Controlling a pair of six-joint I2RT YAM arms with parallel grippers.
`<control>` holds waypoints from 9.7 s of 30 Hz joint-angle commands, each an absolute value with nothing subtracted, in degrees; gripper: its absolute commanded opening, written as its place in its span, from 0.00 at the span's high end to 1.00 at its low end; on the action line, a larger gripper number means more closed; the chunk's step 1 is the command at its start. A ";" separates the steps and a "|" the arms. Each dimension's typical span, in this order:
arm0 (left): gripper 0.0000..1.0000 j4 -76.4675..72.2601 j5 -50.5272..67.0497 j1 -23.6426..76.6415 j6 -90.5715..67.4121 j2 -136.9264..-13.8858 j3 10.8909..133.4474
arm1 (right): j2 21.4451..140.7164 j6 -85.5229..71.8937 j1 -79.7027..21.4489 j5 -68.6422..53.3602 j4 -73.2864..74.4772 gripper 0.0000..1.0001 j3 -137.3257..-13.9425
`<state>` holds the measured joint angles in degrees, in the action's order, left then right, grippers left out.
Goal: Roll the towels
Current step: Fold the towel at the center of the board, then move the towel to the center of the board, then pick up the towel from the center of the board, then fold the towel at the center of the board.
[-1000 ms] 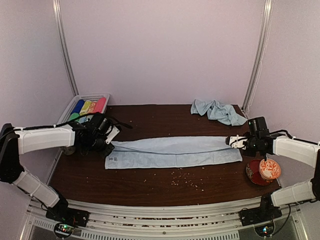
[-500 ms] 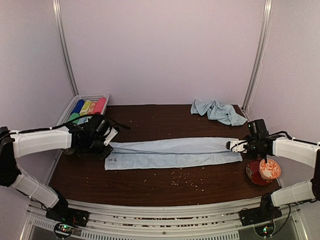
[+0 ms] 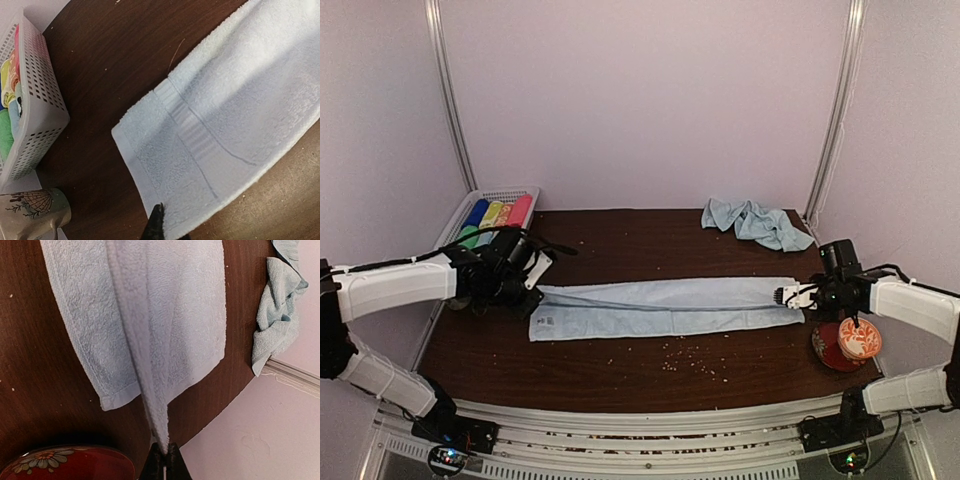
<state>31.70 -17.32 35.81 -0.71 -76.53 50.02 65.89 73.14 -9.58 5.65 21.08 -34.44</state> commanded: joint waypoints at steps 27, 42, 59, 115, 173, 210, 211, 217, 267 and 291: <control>0.39 38.02 -16.97 37.39 -3.58 -83.16 54.65 | 65.48 74.72 -12.52 9.15 22.11 0.34 -31.90; 0.04 38.65 -31.16 37.37 -8.79 -82.58 62.80 | 67.59 54.13 -12.56 -2.24 35.80 0.06 -57.13; 0.79 31.97 -21.02 35.44 -6.52 -103.60 71.38 | 93.37 16.77 -12.58 0.95 30.67 0.87 -65.97; 0.02 34.37 -28.49 31.95 -6.10 -108.21 84.63 | 95.34 17.06 -13.63 -6.74 28.87 0.39 -76.38; 0.02 34.19 -15.75 51.33 -12.07 -109.93 89.84 | 102.09 4.80 6.75 -22.81 33.01 0.31 -65.86; 0.02 26.49 -25.37 51.32 -10.63 -86.23 65.50 | 108.66 3.32 4.80 -28.90 31.99 0.52 -59.59; 0.02 26.48 -25.44 51.25 -10.58 -86.12 65.48 | 108.80 3.30 4.64 -28.99 31.99 0.52 -59.59; 0.02 26.46 -25.49 51.25 -10.50 -86.15 65.39 | 109.08 2.48 4.34 -27.11 31.07 0.61 -59.25; 0.02 26.98 -25.05 48.19 -9.32 -83.77 63.96 | 103.31 3.93 -12.63 -44.73 52.88 1.00 -88.83; 0.02 26.81 -21.64 43.74 -9.23 -84.09 64.42 | 119.32 -12.19 -30.45 -54.38 36.80 1.00 -104.41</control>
<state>28.47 -22.68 44.18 -9.85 -84.64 64.40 117.99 -9.93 -28.56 -52.45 39.31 -102.91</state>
